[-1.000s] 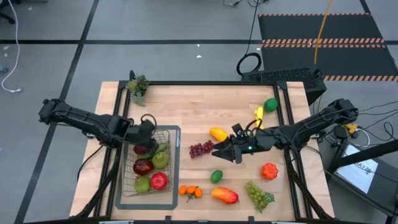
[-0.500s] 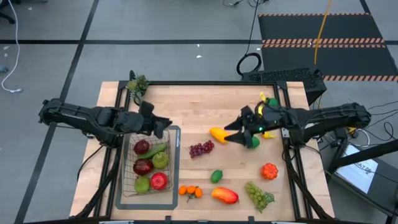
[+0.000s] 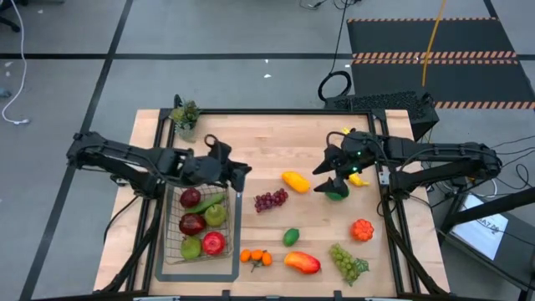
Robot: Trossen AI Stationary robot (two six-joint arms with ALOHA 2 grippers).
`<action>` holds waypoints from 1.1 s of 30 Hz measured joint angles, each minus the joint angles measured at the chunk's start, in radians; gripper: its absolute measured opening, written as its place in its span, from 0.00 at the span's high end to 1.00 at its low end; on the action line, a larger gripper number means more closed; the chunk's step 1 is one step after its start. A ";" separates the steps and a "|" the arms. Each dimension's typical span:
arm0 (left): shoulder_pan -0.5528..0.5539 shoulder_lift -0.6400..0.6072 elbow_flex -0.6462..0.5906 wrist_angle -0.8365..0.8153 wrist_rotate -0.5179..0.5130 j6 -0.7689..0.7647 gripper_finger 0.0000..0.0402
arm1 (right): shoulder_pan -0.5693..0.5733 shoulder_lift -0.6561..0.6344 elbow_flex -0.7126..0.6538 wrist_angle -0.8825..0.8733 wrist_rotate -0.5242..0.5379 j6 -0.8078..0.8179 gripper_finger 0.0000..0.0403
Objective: Build produce basket
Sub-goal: Put the yellow mango into the wire basket
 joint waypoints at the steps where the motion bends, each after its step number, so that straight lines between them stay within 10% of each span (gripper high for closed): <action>1: 0.000 0.015 0.008 0.003 0.009 -0.004 0.74 | 0.000 0.000 0.000 -0.008 0.000 -0.023 0.11; 14: -0.004 0.054 0.014 0.037 0.040 -0.013 0.74 | 0.000 0.030 -0.006 -0.019 0.206 -0.248 0.11; 33: 0.001 0.028 0.013 0.039 0.109 0.209 0.74 | -0.024 0.290 -0.402 0.694 0.326 -0.097 0.11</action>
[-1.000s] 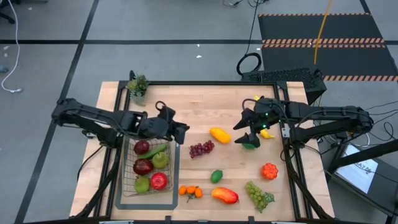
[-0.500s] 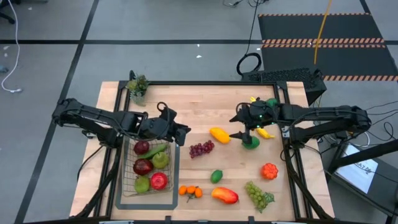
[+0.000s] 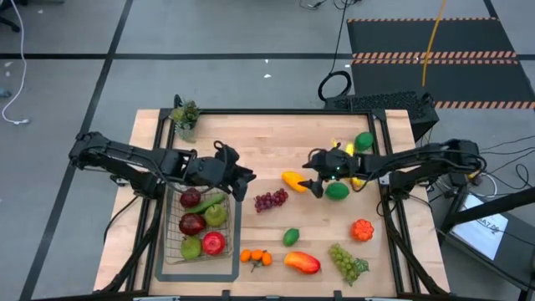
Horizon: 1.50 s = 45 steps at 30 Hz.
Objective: Build produce basket
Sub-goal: Put the yellow mango into the wire basket
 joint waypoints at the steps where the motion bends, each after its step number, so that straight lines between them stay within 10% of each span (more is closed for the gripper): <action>1: 0.003 0.000 0.000 0.001 0.006 0.012 0.74 | 0.000 0.025 0.000 0.003 -0.001 0.000 0.11; 18: 0.082 -0.017 0.000 -0.011 0.155 0.182 0.74 | 0.092 0.238 0.000 0.108 0.046 0.061 0.12; 30: 0.132 -0.036 0.000 -0.008 0.153 0.177 0.74 | 0.105 0.245 0.001 0.127 0.066 0.146 0.34; 45: 0.134 -0.035 0.000 -0.012 0.138 0.086 0.74 | 0.077 -0.071 0.001 0.133 0.042 0.196 0.31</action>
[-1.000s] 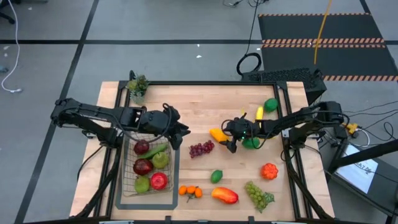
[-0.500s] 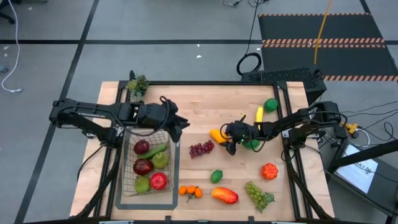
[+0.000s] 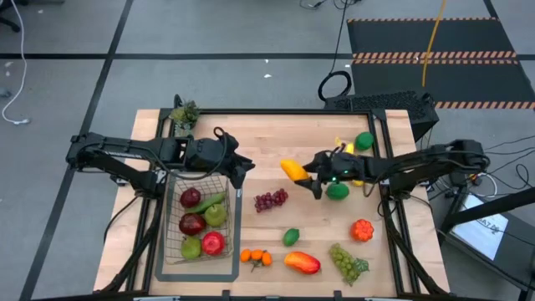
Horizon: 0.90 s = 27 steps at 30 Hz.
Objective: Build produce basket
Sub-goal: Put the yellow mango into the wire basket
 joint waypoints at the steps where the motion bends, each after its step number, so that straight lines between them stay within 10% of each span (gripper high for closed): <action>1: 0.000 0.000 0.000 0.000 -0.002 -0.012 0.74 | 0.000 -0.034 0.000 -0.010 -0.001 0.015 0.31; 18: -0.008 0.000 0.000 0.003 -0.120 -0.155 0.74 | 0.002 -0.520 0.002 0.020 -0.157 0.314 0.31; 27: -0.008 0.001 0.000 0.008 -0.192 -0.175 0.74 | -0.002 -0.570 0.185 0.021 -0.154 0.260 0.31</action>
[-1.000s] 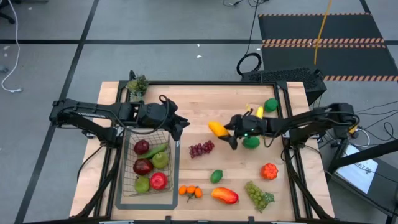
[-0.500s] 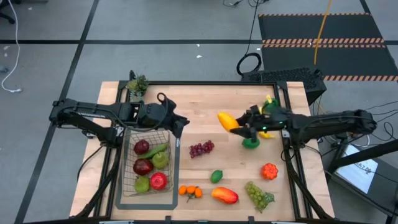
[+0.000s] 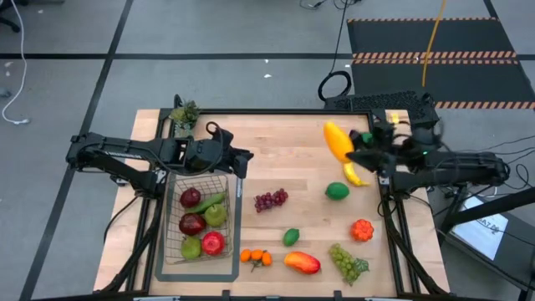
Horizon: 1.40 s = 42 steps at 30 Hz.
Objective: Build produce basket
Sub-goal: Put the yellow mango into the wire basket
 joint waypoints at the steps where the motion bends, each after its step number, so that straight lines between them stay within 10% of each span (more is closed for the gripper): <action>1: 0.000 0.000 0.000 0.000 -0.002 0.000 0.74 | -0.005 0.007 0.029 0.000 0.001 -0.020 0.31; 28: 0.002 0.000 0.000 0.001 -0.009 0.241 0.74 | -0.153 0.304 0.589 -0.001 0.083 -0.569 0.31; 42: 0.004 0.000 0.000 0.000 -0.008 0.239 0.74 | -0.153 0.381 0.728 0.015 0.081 -1.280 0.31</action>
